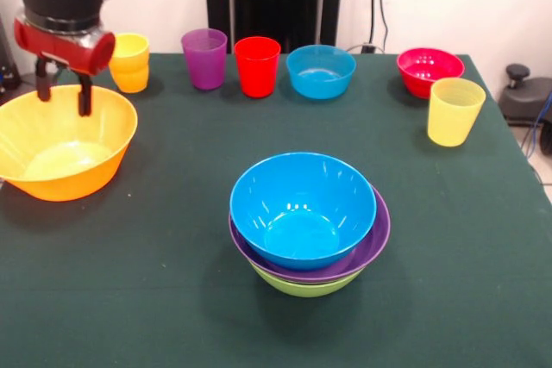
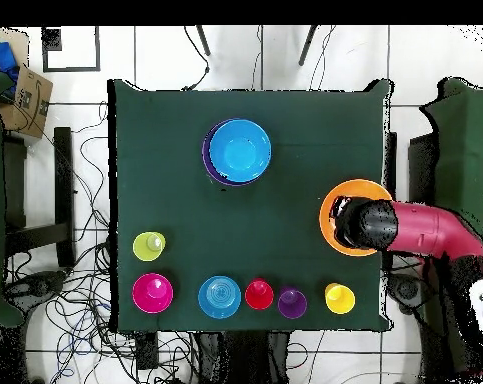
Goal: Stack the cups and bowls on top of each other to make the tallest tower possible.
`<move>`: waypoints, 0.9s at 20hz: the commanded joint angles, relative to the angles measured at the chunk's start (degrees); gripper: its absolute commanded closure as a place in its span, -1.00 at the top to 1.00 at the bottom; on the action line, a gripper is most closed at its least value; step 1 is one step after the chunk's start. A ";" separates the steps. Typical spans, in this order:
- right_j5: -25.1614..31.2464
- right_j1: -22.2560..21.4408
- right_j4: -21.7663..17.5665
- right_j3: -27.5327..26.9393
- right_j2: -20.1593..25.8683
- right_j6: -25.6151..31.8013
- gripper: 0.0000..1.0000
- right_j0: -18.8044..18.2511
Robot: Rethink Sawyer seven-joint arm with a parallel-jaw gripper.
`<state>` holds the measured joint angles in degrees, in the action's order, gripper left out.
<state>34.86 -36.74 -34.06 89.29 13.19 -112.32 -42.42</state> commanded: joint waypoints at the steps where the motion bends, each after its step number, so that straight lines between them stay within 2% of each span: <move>1: -4.67 6.26 -1.45 1.76 5.72 4.85 1.00 0.29; 7: -6.95 7.48 -2.14 1.82 5.02 3.27 1.00 0.84; 12: -7.06 7.95 -1.93 1.15 5.43 4.27 1.00 0.61; 15: -6.17 6.69 -0.89 2.07 5.89 4.53 1.00 0.22; 18: -3.05 2.78 1.27 4.25 6.25 4.44 1.00 0.58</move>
<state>30.08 -31.54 -34.06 89.99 14.15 -112.32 -42.58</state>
